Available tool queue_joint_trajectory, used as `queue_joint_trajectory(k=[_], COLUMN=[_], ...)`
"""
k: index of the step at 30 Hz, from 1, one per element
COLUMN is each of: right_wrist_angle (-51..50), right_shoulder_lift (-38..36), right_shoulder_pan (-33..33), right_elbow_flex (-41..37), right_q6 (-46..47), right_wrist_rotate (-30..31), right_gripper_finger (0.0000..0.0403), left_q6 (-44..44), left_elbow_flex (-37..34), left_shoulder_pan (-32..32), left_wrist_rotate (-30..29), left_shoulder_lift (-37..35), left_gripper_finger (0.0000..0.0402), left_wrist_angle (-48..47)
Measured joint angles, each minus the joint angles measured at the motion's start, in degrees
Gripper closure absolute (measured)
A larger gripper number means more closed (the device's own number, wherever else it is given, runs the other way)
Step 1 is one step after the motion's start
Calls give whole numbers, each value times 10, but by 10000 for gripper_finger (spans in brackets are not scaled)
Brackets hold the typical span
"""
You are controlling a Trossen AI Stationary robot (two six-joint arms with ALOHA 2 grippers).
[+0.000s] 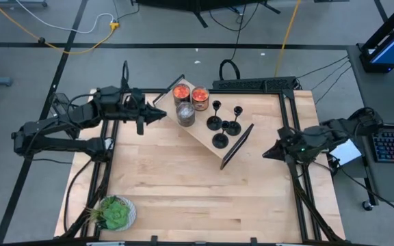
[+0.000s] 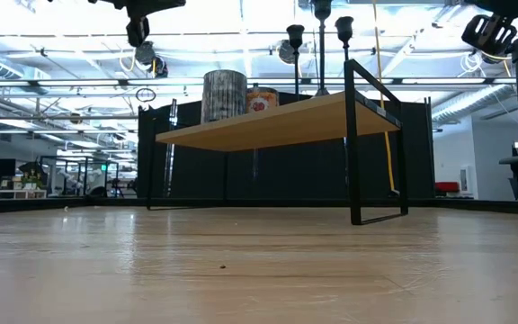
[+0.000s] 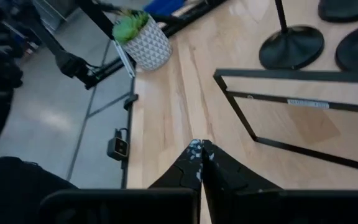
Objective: Pick & Place candle stick holders
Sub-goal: Return to Home Position
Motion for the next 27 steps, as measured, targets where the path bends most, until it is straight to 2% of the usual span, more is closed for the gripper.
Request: queue_joint_trajectory(k=[5, 11, 16, 18, 21, 23, 27], right_wrist_angle=[1, 1, 24, 59, 101, 114, 123], right_shoulder_lift=[-15, -19, -20, -23, -34, -44, -75], right_shoulder_pan=[0, 0, 0, 0, 0, 0, 0], right_elbow_flex=[0, 0, -8, -28, -66, -89, -122], right_q6=[-10, -36, -47, -55, -57, -44, -26], right_wrist_rotate=[-17, -31, -29, -30, -45, -46, -46], right_gripper_finger=[403, 403, 403, 403, 403, 403, 403], left_q6=[-16, 66, 109, 115, 123, 126, 109], left_elbow_flex=[0, 0, 0, 0, -9, -36, -117], left_shoulder_pan=[0, -6, -51, -75, -114, -132, -147], left_wrist_rotate=[1, 43, 58, 44, -11, -33, -35], left_shoulder_lift=[0, 0, 0, 0, 0, -5, -32], left_gripper_finger=[361, 360, 360, 360, 360, 360, 360], left_wrist_angle=[0, -31, -30, -30, -14, 20, 115])
